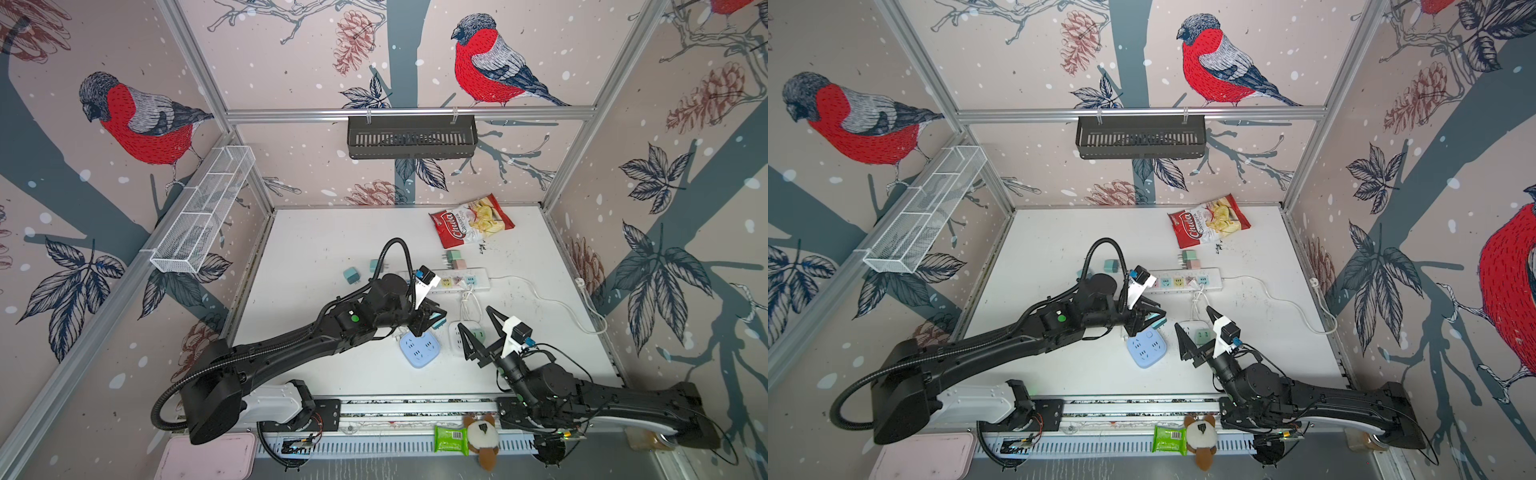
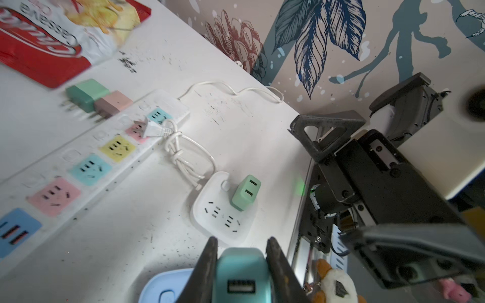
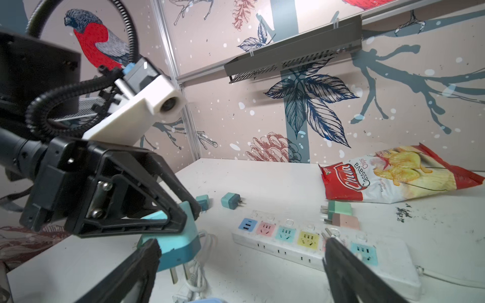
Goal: Insert the plug
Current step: 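Carry the teal charger to the white socket box while the right arm withdraws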
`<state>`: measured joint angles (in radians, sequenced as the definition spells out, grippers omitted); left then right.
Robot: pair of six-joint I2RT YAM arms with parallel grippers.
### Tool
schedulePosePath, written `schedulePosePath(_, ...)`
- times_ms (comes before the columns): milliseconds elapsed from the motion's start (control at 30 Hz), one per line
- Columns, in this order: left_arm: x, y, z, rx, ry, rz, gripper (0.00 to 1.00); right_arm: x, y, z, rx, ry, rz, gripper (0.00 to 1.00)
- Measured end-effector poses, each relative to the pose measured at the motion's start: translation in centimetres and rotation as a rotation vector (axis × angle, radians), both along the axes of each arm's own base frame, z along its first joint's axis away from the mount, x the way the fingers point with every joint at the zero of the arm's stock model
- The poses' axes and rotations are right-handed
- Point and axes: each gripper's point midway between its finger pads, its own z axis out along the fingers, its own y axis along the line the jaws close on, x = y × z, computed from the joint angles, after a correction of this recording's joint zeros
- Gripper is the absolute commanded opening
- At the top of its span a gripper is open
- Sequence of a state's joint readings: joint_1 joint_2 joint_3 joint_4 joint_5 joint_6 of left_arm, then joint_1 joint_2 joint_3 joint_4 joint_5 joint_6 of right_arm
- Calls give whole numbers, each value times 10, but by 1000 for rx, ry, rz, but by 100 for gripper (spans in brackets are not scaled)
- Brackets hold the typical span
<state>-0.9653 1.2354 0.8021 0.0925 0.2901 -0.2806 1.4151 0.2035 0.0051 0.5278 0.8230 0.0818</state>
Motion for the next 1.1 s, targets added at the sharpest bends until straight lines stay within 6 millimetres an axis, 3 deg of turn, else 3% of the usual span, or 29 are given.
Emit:
schedulePosePath(100,-6,12,-9,-3,-114,-33,0,12,-15,-3,59,48,-68,97)
schedulePosePath(200,-11,17,-21,20,-201,-72,0,29,-34,-22,62,120,-182,98)
schedulePosePath(367,-10,12,-23,36,-324,-133,0,55,-72,-49,82,230,-376,96)
schedulePosePath(533,-14,5,-44,88,-361,-215,0,66,-95,-63,130,310,-478,95)
schedulePosePath(933,-30,-23,-81,174,-400,-362,0,71,-103,-78,161,396,-518,92)
schedulePosePath(1100,-22,-38,-87,192,-403,-359,0,70,-107,-86,188,428,-541,91)
